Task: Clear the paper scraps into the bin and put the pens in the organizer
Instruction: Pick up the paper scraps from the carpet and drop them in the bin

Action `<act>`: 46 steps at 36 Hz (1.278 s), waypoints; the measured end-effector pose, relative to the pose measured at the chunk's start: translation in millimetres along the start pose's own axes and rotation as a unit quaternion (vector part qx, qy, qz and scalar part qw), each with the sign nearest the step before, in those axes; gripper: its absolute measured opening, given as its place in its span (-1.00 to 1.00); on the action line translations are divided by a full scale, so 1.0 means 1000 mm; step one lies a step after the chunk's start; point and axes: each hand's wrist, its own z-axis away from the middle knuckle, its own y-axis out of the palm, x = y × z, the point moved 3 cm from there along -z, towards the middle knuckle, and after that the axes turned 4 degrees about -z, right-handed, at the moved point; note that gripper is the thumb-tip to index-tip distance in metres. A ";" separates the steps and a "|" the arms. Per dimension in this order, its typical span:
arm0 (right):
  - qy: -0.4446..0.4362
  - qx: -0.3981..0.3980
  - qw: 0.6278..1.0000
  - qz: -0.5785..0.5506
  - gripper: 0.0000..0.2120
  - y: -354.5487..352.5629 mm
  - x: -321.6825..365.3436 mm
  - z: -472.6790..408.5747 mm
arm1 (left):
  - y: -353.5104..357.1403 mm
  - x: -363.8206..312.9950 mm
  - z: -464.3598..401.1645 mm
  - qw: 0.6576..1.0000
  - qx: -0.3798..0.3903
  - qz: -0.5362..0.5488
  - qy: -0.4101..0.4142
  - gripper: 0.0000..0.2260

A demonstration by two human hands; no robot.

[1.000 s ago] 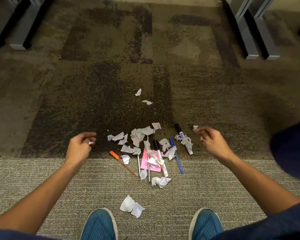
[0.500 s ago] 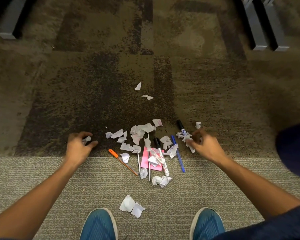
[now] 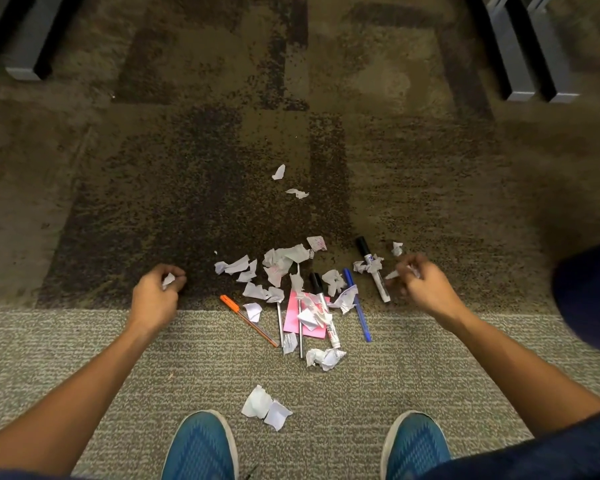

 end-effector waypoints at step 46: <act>-0.234 0.176 0.911 0.290 -0.49 0.117 0.098 -0.044 | 0.048 -0.071 -0.004 0.973 0.141 -0.081 0.167 -0.73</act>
